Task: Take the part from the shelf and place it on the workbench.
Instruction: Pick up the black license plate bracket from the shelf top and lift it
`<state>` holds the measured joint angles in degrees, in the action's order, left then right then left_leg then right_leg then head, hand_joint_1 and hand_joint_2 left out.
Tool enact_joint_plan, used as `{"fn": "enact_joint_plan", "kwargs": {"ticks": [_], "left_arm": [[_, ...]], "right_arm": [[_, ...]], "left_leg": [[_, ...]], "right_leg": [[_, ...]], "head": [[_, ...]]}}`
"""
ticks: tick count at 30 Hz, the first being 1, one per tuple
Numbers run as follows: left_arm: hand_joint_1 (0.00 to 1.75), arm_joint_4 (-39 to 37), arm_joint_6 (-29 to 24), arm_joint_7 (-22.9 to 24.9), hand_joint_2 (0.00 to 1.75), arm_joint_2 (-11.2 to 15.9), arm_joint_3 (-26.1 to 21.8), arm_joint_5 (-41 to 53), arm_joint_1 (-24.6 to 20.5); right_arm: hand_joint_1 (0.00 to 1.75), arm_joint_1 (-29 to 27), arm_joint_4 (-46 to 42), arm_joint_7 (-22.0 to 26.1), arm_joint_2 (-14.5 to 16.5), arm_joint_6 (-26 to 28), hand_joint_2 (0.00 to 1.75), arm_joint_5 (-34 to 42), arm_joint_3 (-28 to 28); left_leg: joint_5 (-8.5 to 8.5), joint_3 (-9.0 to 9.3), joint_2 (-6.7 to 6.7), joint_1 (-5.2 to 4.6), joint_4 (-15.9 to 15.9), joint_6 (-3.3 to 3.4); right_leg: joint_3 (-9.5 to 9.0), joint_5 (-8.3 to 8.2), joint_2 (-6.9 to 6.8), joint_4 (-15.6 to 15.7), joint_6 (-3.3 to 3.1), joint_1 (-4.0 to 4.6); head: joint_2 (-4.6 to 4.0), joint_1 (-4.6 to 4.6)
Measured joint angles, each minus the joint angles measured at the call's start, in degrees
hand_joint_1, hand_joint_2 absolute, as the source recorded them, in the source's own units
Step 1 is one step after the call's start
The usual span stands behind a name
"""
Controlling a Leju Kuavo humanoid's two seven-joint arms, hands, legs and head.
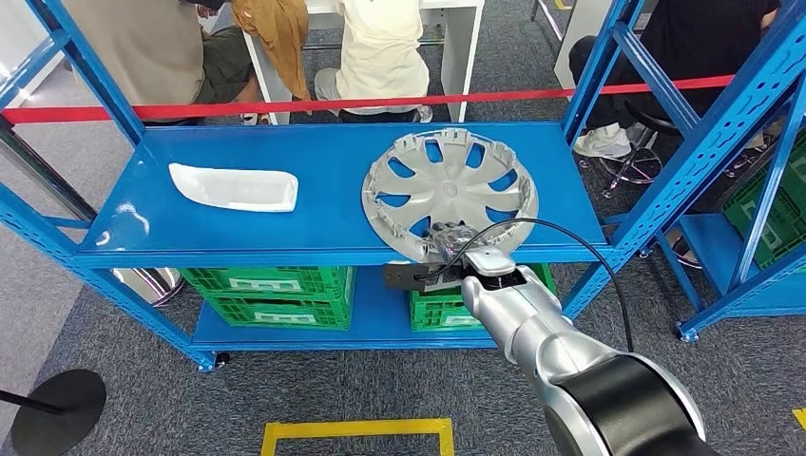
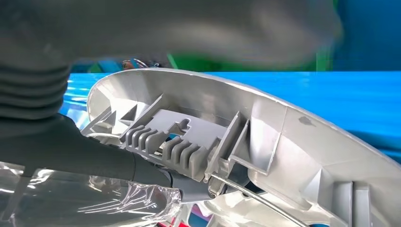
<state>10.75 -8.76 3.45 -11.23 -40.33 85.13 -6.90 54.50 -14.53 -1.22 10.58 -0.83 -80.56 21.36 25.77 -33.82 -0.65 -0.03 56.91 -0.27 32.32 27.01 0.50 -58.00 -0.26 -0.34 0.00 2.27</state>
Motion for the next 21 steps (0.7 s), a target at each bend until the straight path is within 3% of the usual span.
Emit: {"fn": "enact_joint_plan", "kwargs": {"ticks": [21], "left_arm": [[0.00, 0.00, -0.04, 0.07, 0.00, -0.09, 0.00, -0.09, 0.00]], "right_arm": [[0.00, -0.54, 0.00, 0.37, -0.02, 1.97, 1.75, 0.35, -0.62]], "left_leg": [[0.00, 0.00, 0.00, 0.00, 0.00, 0.00]], "right_leg": [[0.00, 0.00, 0.00, 0.00, 0.00, 0.00]], "head": [[0.00, 0.00]]}}
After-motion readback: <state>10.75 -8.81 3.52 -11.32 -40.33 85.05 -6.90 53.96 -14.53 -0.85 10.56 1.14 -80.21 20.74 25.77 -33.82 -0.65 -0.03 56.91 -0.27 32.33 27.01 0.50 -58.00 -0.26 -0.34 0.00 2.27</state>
